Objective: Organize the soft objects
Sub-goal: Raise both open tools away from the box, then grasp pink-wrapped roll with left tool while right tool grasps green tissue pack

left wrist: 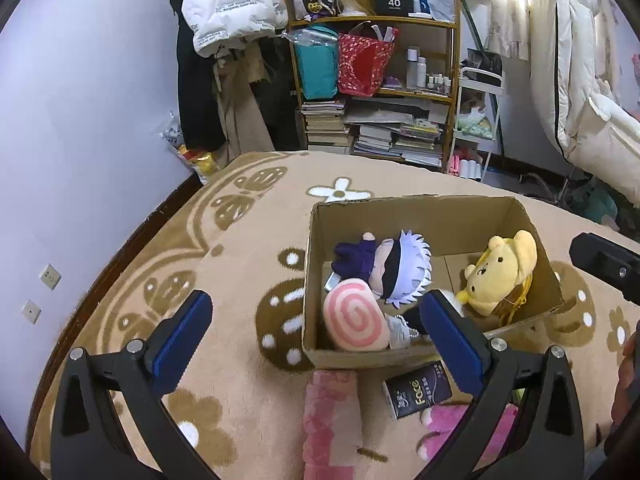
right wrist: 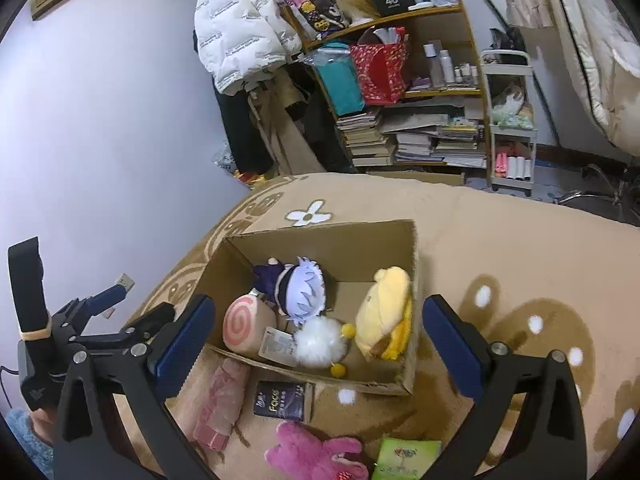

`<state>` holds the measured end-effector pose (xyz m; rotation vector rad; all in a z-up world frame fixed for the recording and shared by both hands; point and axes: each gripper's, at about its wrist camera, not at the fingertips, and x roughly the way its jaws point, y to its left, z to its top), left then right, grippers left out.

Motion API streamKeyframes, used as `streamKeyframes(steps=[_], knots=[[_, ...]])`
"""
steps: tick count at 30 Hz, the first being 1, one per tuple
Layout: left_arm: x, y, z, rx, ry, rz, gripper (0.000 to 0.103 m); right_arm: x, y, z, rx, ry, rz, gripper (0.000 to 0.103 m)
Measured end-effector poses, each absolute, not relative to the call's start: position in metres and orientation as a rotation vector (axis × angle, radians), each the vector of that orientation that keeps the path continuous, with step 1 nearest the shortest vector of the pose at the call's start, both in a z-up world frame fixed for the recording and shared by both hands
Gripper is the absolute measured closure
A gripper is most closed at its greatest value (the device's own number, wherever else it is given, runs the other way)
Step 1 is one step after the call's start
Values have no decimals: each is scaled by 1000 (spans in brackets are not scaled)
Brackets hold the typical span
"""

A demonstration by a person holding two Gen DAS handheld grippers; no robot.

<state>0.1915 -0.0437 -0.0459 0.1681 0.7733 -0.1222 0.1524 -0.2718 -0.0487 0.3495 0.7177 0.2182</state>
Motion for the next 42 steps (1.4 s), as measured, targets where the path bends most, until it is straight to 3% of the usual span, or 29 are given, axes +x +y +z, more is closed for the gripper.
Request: streamKeyframes(steps=[18, 42], knots=[[168, -27, -67, 135, 914, -167, 0, 114, -290, -63, 409, 811, 180, 0], [188, -20, -147, 122, 1165, -124, 0, 118, -289, -141, 446, 1109, 71, 1]])
